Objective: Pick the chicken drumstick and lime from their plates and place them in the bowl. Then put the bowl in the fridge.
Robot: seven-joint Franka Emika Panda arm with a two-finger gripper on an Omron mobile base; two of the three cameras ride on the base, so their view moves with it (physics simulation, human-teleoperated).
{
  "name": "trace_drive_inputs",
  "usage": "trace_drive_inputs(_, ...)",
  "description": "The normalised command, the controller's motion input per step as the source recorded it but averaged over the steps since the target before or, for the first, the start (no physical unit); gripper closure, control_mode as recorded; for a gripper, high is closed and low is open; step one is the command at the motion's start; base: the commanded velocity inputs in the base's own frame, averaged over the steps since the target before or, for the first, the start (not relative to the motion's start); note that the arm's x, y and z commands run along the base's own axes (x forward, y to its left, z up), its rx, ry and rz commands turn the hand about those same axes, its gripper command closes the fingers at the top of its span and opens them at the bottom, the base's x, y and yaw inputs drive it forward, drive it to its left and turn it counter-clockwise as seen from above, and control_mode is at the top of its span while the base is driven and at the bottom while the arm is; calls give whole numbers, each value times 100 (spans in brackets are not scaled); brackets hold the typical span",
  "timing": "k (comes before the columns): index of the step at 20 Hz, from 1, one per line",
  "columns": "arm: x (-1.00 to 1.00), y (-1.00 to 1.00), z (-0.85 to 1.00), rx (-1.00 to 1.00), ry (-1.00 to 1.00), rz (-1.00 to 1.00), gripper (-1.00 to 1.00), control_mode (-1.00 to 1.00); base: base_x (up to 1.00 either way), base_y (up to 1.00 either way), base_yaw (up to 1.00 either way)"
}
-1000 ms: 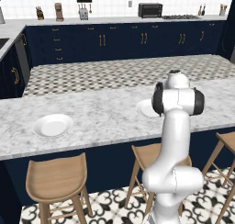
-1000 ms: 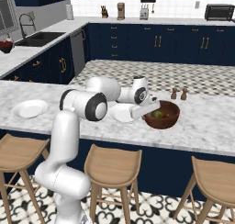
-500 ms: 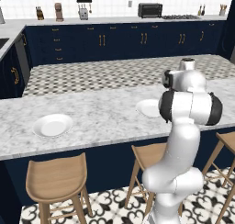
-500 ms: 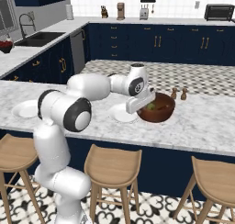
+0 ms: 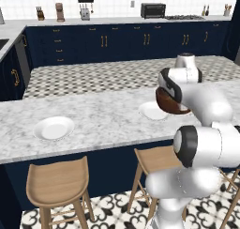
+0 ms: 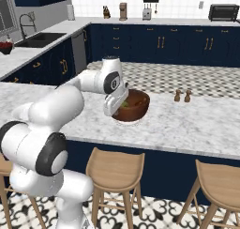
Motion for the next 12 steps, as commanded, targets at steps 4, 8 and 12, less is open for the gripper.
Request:
trace_drive_inputs(4,-94,97,44,0,3,35,100,-100,0,0,0)
trace_drive_inputs(8,-100,71,38,0,6,18,100,-100,0,0,0)
trace_drive_inputs(12,-100,38,46,3,0,8,100,-100,0,0,0)
